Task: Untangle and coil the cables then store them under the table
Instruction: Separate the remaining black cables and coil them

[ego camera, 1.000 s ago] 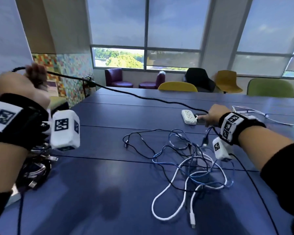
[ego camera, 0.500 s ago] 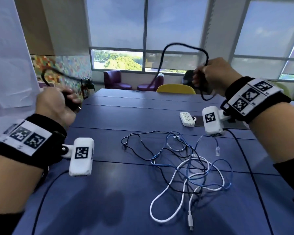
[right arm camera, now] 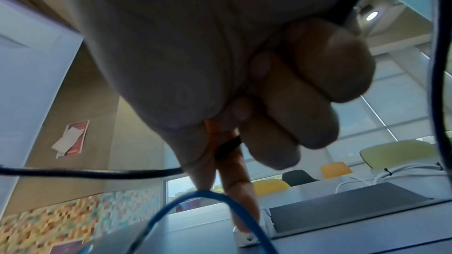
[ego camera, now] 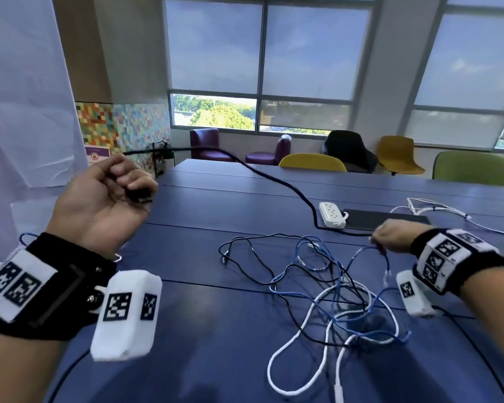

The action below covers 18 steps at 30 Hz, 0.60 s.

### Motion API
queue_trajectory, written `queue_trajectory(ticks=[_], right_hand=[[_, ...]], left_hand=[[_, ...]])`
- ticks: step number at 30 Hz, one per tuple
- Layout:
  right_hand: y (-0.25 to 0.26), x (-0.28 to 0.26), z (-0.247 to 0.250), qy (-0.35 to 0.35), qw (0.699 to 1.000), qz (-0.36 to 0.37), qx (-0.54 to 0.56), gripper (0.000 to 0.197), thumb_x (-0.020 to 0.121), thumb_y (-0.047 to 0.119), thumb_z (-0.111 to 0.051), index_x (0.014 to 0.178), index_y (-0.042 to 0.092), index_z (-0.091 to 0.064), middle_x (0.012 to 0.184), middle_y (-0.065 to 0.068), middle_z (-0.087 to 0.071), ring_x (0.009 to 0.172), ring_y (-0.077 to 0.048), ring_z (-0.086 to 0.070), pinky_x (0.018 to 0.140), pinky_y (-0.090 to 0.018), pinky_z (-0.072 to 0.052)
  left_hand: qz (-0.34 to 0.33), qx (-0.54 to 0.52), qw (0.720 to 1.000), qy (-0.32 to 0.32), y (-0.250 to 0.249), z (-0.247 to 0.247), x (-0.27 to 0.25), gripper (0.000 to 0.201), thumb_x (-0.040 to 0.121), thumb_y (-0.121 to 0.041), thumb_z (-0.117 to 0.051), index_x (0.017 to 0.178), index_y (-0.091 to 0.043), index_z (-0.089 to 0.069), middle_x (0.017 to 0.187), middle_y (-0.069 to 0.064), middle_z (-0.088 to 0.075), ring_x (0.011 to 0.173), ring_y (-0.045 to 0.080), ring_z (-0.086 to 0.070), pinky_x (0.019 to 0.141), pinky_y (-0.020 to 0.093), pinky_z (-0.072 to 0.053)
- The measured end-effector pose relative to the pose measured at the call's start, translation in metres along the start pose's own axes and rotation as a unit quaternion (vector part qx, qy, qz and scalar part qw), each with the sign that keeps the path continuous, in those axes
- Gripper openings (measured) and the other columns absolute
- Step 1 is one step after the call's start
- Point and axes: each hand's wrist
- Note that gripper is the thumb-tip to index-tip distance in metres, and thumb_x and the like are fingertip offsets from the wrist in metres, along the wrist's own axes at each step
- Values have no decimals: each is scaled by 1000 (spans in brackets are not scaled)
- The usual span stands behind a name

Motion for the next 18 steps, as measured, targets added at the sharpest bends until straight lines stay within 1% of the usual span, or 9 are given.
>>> queue_trajectory(ticks=[3, 6, 7, 9, 11, 13, 15, 17, 18], right_hand=[[-10, -7, -11, 11, 1000, -2, -9, 46, 91, 30, -50, 51, 19, -69, 67, 5, -68, 74, -18, -62, 83, -32, -51], [-5, -26, -13, 6, 999, 32, 1, 48, 91, 34, -49, 49, 19, -67, 51, 6, -59, 58, -12, -56, 66, -28, -47], [-5, -33, -13, 1, 999, 47, 10, 47, 91, 34, -49, 51, 17, -67, 48, 5, -56, 53, -11, -52, 61, -27, -44], [-5, -46, -9, -2, 997, 73, 38, 45, 91, 35, -51, 55, 15, -69, 48, 4, -52, 47, -10, -45, 58, -25, -40], [-3, -65, -1, 0, 990, 115, 87, 41, 91, 36, -59, 57, 15, -70, 51, 3, -50, 49, -11, -41, 58, -26, -37], [0, -86, 10, 17, 967, 171, 186, 36, 89, 40, -64, 63, 17, -70, 52, 1, -43, 48, -13, -35, 51, -24, -32], [0, -103, 20, 25, 917, 210, 338, 34, 79, 49, -68, 70, 16, -69, 50, 0, -33, 43, -14, -26, 42, -19, -23], [-3, -111, 29, 7, 868, 240, 434, 53, 65, 64, -78, 78, 12, -70, 48, 1, -27, 41, -10, -21, 42, -15, -18], [-4, -113, 31, -10, 848, 251, 467, 63, 56, 68, -82, 79, 11, -70, 46, 2, -26, 39, -9, -20, 43, -14, -16]], left_hand=[[-86, -46, 993, -65, -13, 11, 8, 24, 97, 0, -38, 83, -2, -57, 75, 4, -63, 63, 14, -65, 63, 24, -55], [-147, -39, 982, -113, -24, 28, 20, 22, 101, 0, -29, 108, 5, -50, 93, 20, -68, 85, 31, -72, 85, 38, -56], [-164, -43, 978, -119, -27, 34, 25, 23, 102, 0, -28, 107, 4, -49, 88, 18, -66, 79, 31, -71, 86, 39, -55], [-188, -24, 975, -116, -33, 47, 34, 28, 101, 0, -24, 84, -8, -44, 60, 2, -48, 49, 16, -54, 70, 29, -52], [-227, 98, 961, -127, -34, 60, 42, 37, 97, 6, -23, 69, -18, -31, 53, -5, -31, 43, 10, -35, 53, 20, -42], [-260, 288, 910, -147, -26, 70, 45, 38, 95, 8, -29, 70, -19, -39, 56, -11, -47, 51, 4, -46, 58, 18, -43], [-239, 510, 810, -165, -12, 81, 41, 27, 99, -4, -42, 84, -19, -58, 82, -8, -65, 81, 8, -62, 79, 26, -49], [-158, 681, 704, -126, 3, 90, 34, 17, 101, -14, -48, 104, -14, -65, 108, 6, -69, 106, 20, -61, 101, 42, -45], [-102, 715, 685, -93, 11, 93, 30, 18, 101, -14, -47, 109, -10, -63, 110, 12, -69, 105, 23, -63, 103, 44, -45]])
Point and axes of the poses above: each hand's wrist, its own x-axis towards the middle knuckle, its own z-axis out of the back of the hand, y = z × x
